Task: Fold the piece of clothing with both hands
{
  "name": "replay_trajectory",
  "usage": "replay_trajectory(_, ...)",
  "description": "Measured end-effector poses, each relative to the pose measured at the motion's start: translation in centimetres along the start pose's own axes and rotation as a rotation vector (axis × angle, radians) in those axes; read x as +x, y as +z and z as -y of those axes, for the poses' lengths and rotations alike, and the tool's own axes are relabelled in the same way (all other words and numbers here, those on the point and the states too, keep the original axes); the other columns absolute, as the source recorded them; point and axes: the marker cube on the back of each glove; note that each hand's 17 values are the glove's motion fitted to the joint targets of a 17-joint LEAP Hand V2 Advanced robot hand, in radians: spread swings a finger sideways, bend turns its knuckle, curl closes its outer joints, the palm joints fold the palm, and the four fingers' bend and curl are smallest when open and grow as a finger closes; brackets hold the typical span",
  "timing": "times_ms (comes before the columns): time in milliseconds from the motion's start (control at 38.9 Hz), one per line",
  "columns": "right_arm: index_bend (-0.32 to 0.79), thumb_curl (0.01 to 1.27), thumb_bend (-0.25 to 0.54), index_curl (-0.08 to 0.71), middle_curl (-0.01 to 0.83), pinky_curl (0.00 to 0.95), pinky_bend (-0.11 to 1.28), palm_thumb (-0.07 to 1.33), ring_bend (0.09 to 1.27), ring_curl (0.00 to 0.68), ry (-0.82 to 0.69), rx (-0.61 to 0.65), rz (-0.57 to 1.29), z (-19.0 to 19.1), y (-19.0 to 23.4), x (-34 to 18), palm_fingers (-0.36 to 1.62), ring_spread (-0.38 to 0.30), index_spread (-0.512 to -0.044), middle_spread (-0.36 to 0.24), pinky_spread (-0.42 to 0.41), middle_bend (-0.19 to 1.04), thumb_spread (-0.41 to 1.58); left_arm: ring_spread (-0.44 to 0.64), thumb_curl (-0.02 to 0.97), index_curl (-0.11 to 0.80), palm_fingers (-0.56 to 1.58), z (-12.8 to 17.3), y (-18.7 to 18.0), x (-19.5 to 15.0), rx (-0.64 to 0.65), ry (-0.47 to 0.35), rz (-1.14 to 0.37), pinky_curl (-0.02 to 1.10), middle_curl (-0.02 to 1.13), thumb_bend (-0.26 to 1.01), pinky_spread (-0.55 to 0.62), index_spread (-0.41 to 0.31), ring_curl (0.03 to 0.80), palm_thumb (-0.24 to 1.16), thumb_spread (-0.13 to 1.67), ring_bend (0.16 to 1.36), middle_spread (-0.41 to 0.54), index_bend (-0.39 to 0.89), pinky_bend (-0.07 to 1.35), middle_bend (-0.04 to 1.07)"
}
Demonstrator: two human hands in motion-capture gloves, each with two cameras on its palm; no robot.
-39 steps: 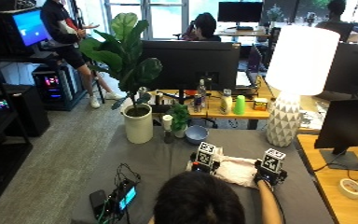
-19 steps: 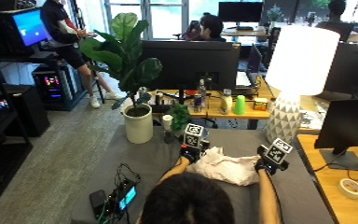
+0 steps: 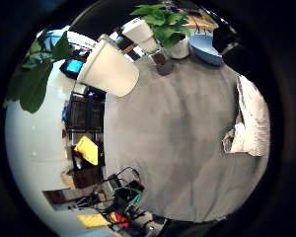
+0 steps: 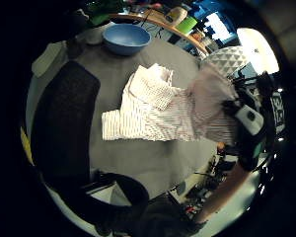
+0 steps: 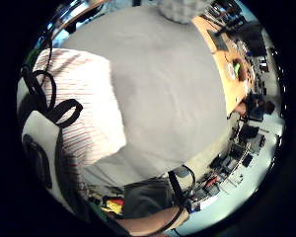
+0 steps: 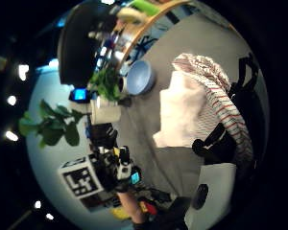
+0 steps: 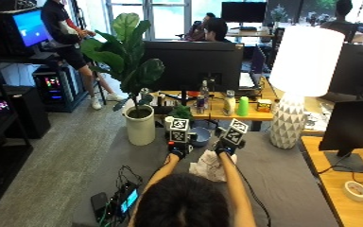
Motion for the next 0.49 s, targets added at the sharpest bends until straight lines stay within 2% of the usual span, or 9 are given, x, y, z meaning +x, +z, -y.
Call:
replay_trajectory(180, 0.20, 0.72, -0.033, 0.416, 0.543, 0.460, 0.66, 1.06, 0.65, 0.494, -0.084, -0.149, -0.068, -6.6, 5.7, -8.1, 1.31, -0.239, -0.206, -0.158, -0.295, 0.41, 0.26, -0.02, 0.181, 0.383, 0.52, -0.3, -0.8, -1.7, 0.036, -0.006, -0.127, 0.36, 0.29, 0.02, 0.00, -0.144, 0.349, 0.15, 1.47, 0.50, -0.058, 0.19, 0.38, 0.15)
replay_trajectory(308, 0.14, 0.73, -0.043, 0.414, 0.544, 0.469, 0.69, 1.03, 0.65, 0.498, -0.005, -0.172, -0.141, -8.7, 10.7, -10.8, 1.26, -0.238, -0.203, -0.160, -0.298, 0.41, 0.27, -0.02, 0.187, 0.393, 0.55, -1.1, -1.3, -3.5, 0.029, -0.023, -0.161, 0.36, 0.28, 0.03, 0.00, -0.145, 0.347, 0.18, 1.48, 0.49, -0.060, 0.19, 0.37, 0.14)
replay_trajectory(411, 0.07, 0.72, -0.061, 0.382, 0.535, 0.477, 0.75, 0.96, 0.65, 0.494, -0.073, -0.315, -0.070, -10.5, 13.3, -11.9, 1.19, -0.227, -0.197, -0.145, -0.303, 0.38, 0.35, -0.02, 0.192, 0.397, 0.55, -1.7, -1.5, -4.9, 0.026, -0.044, -0.188, 0.36, 0.28, 0.03, -0.01, -0.146, 0.347, 0.20, 1.49, 0.49, -0.061, 0.18, 0.36, 0.14)
replay_trajectory(488, 0.03, 0.70, -0.055, 0.346, 0.530, 0.478, 0.79, 0.90, 0.68, 0.494, -0.052, -0.308, -0.008, -10.3, 12.0, -11.8, 1.20, -0.214, -0.190, -0.128, -0.307, 0.37, 0.51, -0.02, 0.193, 0.401, 0.56, -2.3, -1.5, -6.2, 0.010, -0.079, -0.167, 0.36, 0.28, 0.03, -0.01, -0.146, 0.347, 0.20, 1.49, 0.48, -0.062, 0.18, 0.35, 0.14)
